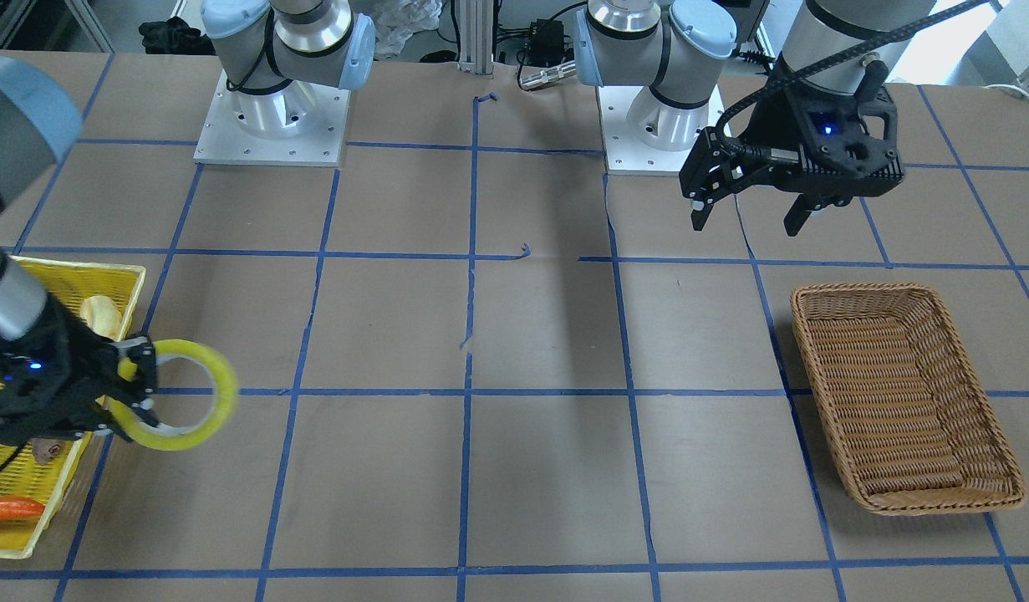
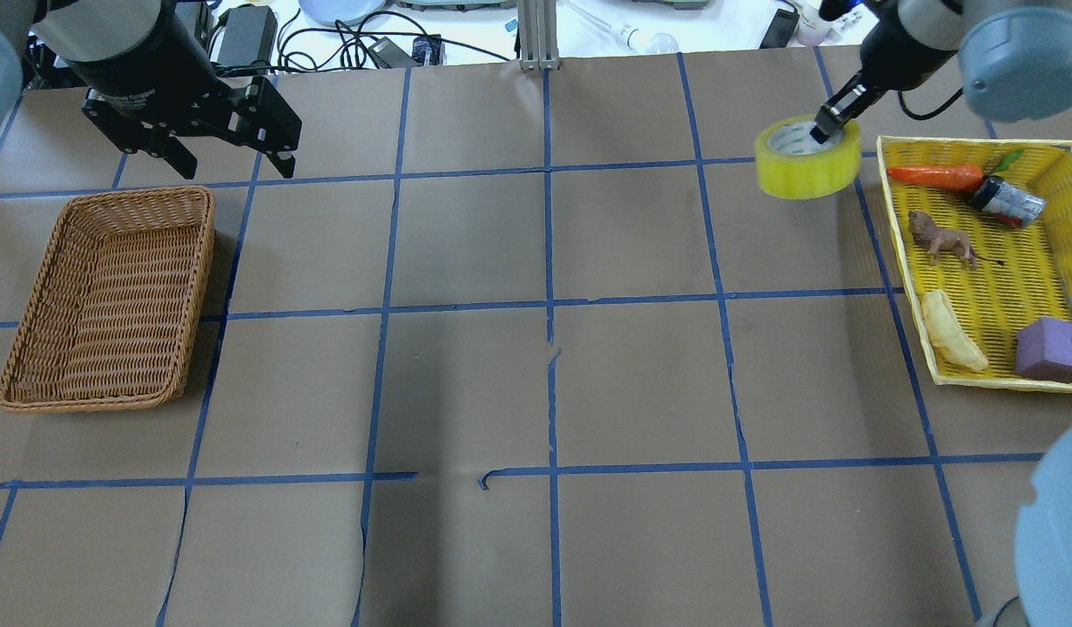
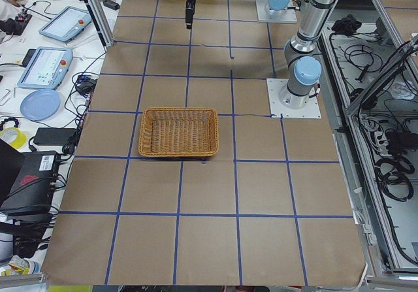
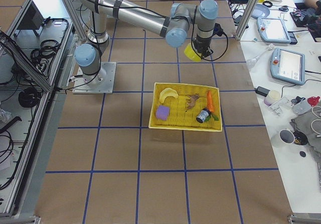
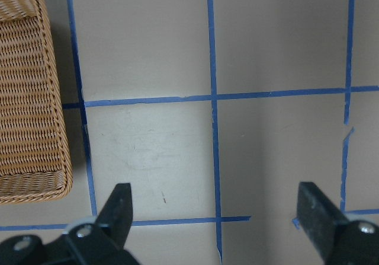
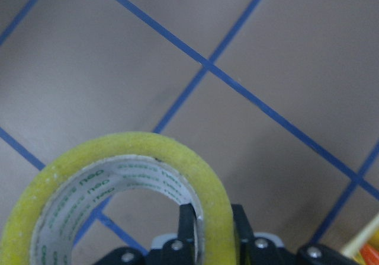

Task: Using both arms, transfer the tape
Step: 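Carry the tape roll with the right gripper toward the table center, then release the tape roll on the table and raise the right gripper away, then reach the left gripper to the tape roll and grasp its rim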

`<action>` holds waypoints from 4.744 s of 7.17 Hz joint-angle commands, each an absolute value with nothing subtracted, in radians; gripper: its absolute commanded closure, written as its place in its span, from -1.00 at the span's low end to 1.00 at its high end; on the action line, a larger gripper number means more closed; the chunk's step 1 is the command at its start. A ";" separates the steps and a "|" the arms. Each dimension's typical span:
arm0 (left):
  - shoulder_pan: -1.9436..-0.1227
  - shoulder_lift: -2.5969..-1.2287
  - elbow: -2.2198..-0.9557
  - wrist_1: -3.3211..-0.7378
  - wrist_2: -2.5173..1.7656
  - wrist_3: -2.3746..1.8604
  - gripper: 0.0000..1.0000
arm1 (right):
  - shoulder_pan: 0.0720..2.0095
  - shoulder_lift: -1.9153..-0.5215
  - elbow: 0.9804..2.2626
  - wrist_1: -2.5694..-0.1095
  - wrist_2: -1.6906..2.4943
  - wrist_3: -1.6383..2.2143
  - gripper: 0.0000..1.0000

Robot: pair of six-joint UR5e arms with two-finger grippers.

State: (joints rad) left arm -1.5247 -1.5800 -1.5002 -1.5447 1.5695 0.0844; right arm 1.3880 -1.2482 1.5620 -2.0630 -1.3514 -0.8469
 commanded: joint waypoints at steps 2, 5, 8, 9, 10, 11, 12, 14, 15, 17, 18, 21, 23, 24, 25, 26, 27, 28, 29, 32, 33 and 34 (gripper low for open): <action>-1.525 -1.580 -1.500 -1.545 1.569 0.084 -1.00 | 1.560 -1.180 1.761 -2.525 -1.266 -0.585 1.00; -1.525 -1.580 -1.500 -1.545 1.569 0.084 -1.00 | 1.657 -1.030 1.677 -2.686 -1.270 -0.416 1.00; -1.525 -1.580 -1.500 -1.543 1.569 0.084 -1.00 | 1.706 -0.918 1.574 -2.722 -1.286 -0.359 1.00; -1.525 -1.580 -1.500 -1.545 1.569 0.084 -1.00 | 1.707 -0.895 1.575 -2.749 -1.275 -0.359 1.00; -1.523 -1.580 -1.500 -1.545 1.569 0.084 -1.00 | 1.709 -0.882 1.574 -2.763 -1.250 -0.359 1.00; -1.523 -1.580 -1.500 -1.545 1.569 0.084 -1.00 | 1.709 -0.877 1.575 -2.766 -1.240 -0.360 1.00; -1.523 -1.580 -1.500 -1.545 1.569 0.084 -1.00 | 1.709 -0.868 1.575 -2.766 -1.235 -0.359 1.00; -1.523 -1.580 -1.502 -1.545 1.571 0.090 -1.00 | 1.707 -0.873 1.577 -2.761 -1.262 -0.207 -1.00; -1.523 -1.580 -1.502 -1.545 1.571 0.092 -1.00 | 1.707 -0.879 1.575 -2.757 -1.262 -0.177 -1.00; -1.523 -1.580 -1.502 -1.545 1.571 0.092 -1.00 | 1.704 -1.024 1.585 -2.635 -1.332 -0.167 -1.00; -1.523 -1.580 -1.500 -1.543 1.571 0.094 -1.00 | 1.698 -1.142 1.582 -2.436 -1.412 -0.164 -1.00; -1.528 -1.612 -1.480 -1.545 1.566 0.083 -1.00 | 1.637 -1.398 1.575 -1.965 -1.507 -0.164 -1.00; -1.532 -1.661 -1.444 -1.542 1.568 0.083 -1.00 | 1.609 -1.541 1.577 -1.742 -1.529 -0.155 -1.00; -1.551 -1.725 -1.437 -1.428 1.553 0.045 -1.00 | 1.609 -1.575 1.565 -1.641 -1.546 -0.123 -1.00; -1.595 -1.794 -1.428 -1.386 1.552 0.016 -1.00 | 1.614 -1.578 1.530 -1.596 -1.561 -0.111 -1.00; -1.653 -1.881 -1.384 -1.308 1.552 -0.058 -1.00 | 1.614 -1.578 1.502 -1.577 -1.556 -0.109 -1.00; -1.699 -1.978 -1.332 -1.283 1.552 -0.073 -1.00 | 1.615 -1.571 1.520 -1.568 -1.560 -0.107 -1.00; -1.738 -2.070 -1.283 -1.244 1.551 -0.125 -1.00 | 1.615 -1.569 1.541 -1.587 -1.552 -0.106 -1.00; -1.774 -2.160 -1.255 -1.176 1.552 -0.167 -1.00 | 1.614 -1.569 1.533 -1.592 -1.554 -0.106 -1.00; -1.815 -2.337 -1.163 -1.094 1.549 -0.218 -1.00 | 1.609 -1.565 1.526 -1.598 -1.543 -0.107 -1.00; -1.831 -2.377 -1.119 -1.094 1.549 -0.219 -0.98 | 1.606 -1.559 1.490 -1.597 -1.557 -0.110 -1.00; -1.847 -2.391 -1.115 -1.094 1.551 -0.221 -0.98 | 1.611 -1.548 1.477 -1.591 -1.557 -0.107 -1.00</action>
